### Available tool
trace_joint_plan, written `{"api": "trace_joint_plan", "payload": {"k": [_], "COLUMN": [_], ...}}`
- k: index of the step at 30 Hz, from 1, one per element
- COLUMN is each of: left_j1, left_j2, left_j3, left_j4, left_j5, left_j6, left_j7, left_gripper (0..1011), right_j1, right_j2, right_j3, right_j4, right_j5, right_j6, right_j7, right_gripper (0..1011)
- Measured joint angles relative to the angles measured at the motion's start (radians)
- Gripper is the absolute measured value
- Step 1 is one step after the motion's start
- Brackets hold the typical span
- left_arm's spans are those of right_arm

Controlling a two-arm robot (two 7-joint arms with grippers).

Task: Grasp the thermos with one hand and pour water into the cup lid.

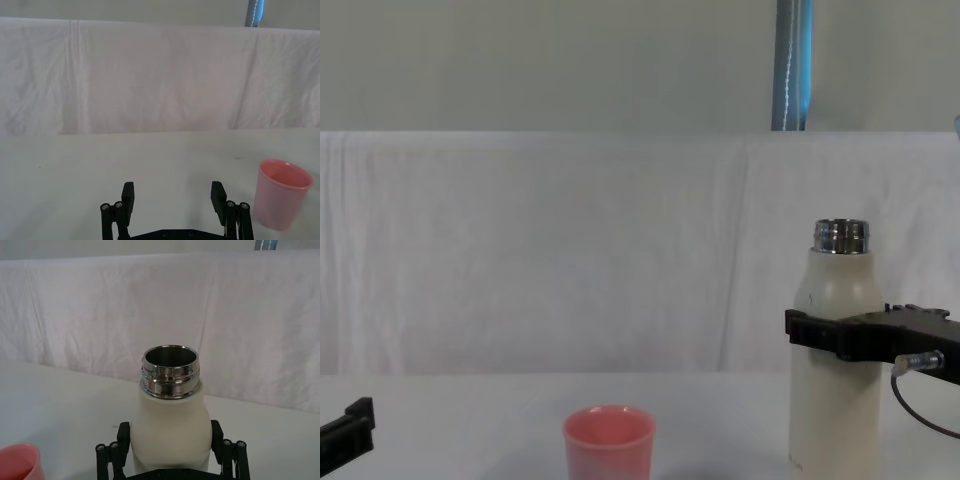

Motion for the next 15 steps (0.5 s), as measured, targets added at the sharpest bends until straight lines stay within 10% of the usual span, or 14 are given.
{"api": "trace_joint_plan", "payload": {"k": [15], "left_j1": [0.0], "left_j2": [0.0], "left_j3": [0.0], "left_j4": [0.0], "left_j5": [0.0], "left_j6": [0.0], "left_j7": [0.0], "left_gripper": [1001], "right_j1": [0.0], "right_j2": [0.0], "right_j3": [0.0], "right_j4": [0.0], "right_j5": [0.0], "right_j6": [0.0], "right_j7": [0.0], "right_gripper": [1000]}}
